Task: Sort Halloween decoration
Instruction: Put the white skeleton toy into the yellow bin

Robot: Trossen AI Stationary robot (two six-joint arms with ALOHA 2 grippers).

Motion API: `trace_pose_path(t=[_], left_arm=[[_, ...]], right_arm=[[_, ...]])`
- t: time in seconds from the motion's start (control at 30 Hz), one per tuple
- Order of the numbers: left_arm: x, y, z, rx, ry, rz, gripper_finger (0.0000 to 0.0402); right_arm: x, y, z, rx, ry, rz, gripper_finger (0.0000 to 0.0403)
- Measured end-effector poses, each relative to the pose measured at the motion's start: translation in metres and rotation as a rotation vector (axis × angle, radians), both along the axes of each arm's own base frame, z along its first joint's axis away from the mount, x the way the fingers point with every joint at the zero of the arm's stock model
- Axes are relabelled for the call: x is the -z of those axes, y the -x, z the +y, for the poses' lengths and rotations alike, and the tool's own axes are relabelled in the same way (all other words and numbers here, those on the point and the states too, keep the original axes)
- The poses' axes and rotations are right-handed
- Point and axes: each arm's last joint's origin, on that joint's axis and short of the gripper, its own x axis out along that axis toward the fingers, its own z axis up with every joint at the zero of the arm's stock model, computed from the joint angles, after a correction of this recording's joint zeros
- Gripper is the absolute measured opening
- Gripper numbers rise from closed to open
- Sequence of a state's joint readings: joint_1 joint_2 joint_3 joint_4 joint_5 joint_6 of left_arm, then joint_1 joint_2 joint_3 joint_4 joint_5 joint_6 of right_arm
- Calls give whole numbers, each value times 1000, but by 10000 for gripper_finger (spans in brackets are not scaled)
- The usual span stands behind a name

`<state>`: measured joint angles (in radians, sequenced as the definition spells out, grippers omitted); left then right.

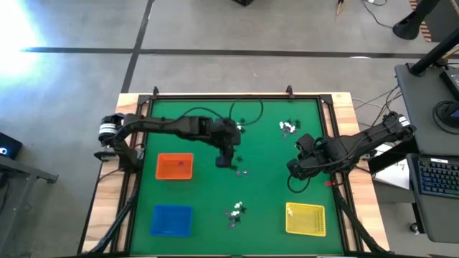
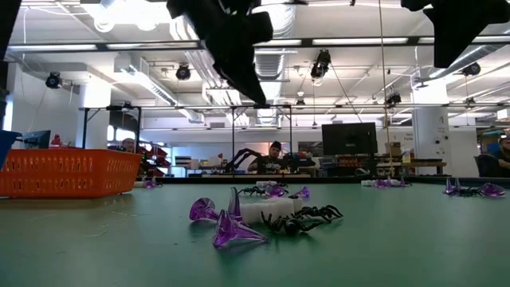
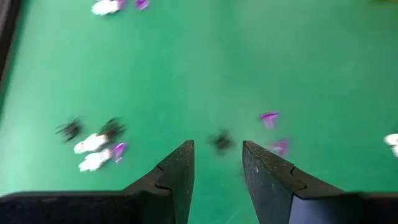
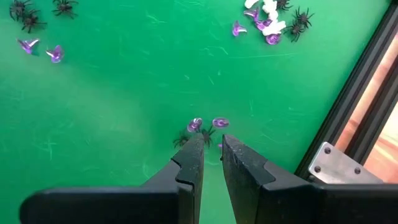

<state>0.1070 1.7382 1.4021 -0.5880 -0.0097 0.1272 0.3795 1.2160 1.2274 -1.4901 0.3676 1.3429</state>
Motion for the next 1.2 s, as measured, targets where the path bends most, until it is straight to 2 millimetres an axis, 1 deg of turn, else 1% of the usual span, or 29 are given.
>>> trace_pose_path(t=[0.17, 0.3, 0.4, 0.53, 0.63, 0.7, 0.83, 1.03, 1.2], left_arm=[[7, 6, 33, 12, 48, -1, 118], [7, 10, 59, -41, 56, -26, 118], [3, 11, 79, -142, 78, -90, 118], [-1, 15, 112, -336, 149, -205, 118], [5, 20, 135, -451, 196, -222, 118], [11, 22, 145, -478, 197, -211, 118], [25, 21, 156, -427, 195, -184, 118], [48, 13, 162, -384, 170, -141, 118], [69, 9, 168, -399, 178, -104, 118]], right_arm=[[0, -1, 0, -8, -1, -3, 52], [0, -1, 0, -9, -1, -2, 52], [2, -3, 1, -22, 2, 5, 52], [2, -4, 2, -42, 3, 4, 52], [2, -6, 2, -42, -5, -17, 52], [2, -7, 3, -35, -9, -26, 52], [2, -8, 3, -11, -19, -49, 52], [1, -10, -2, 134, -4, -106, 52], [1, -12, -8, 225, 28, -152, 52]])
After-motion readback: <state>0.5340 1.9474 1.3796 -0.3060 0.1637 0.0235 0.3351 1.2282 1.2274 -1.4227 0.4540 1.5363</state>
